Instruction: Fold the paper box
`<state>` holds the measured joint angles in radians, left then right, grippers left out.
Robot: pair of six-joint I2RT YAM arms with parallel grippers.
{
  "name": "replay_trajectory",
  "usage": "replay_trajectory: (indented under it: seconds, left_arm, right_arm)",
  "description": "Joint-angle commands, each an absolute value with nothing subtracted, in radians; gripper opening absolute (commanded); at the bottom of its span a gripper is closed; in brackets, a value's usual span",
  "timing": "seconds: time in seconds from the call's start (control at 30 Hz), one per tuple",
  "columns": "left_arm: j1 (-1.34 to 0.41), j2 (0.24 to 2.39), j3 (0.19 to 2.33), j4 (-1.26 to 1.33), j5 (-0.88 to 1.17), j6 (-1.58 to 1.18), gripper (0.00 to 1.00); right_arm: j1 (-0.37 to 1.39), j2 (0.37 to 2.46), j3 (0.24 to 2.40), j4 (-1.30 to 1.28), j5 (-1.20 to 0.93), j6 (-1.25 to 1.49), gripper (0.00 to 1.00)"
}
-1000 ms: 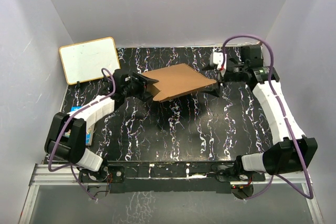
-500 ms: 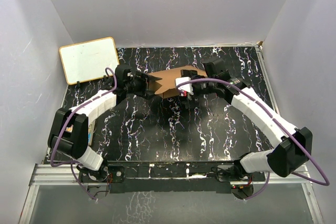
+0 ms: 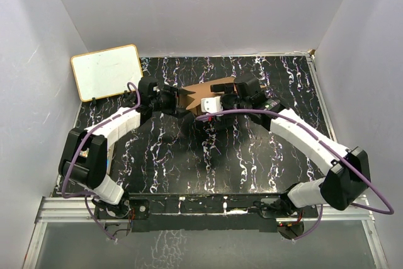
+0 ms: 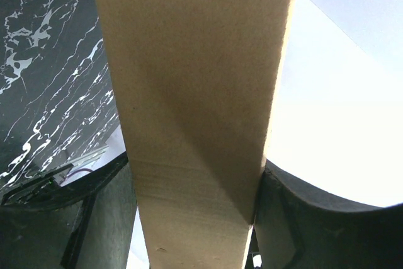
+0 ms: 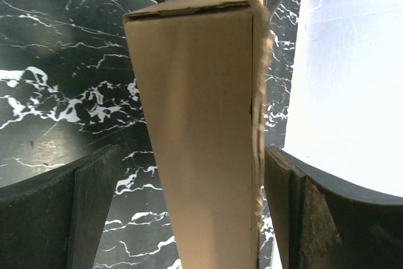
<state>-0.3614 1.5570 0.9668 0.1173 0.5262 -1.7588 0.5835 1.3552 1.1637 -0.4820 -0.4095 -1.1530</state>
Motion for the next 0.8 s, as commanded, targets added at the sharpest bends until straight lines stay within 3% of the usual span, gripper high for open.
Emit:
replay_trajectory:
  seconds: [0.0,0.13,0.33,0.5,0.67,0.77]
  left_arm:
    - [-0.359,1.561,1.023,0.176,0.586,-1.79,0.21]
    - [-0.359,1.565,1.027,0.178,0.584,-1.785,0.21]
    - [-0.358,1.574,1.023,0.194,0.587,-1.782,0.22]
    - [-0.357,1.584,1.018,0.232,0.591,-1.79,0.28]
    - [-0.347,1.575,0.968,0.361,0.597,-1.833,0.45]
    - [-0.33,1.557,0.958,0.374,0.586,-1.827,0.72]
  right_arm:
    - [0.611,1.375,1.14,-0.34,-0.281,-1.196,1.0]
    - [0.631,1.393,1.125,-0.285,-0.211,-1.198,0.97]
    - [0.638,1.403,1.118,-0.245,-0.178,-1.196,0.74]
    - [0.637,1.406,1.127,-0.243,-0.188,-1.159,0.59]
    - [0.635,1.407,1.149,-0.25,-0.198,-1.107,0.5]
    - [0.626,1.405,1.16,-0.253,-0.218,-1.065,0.47]
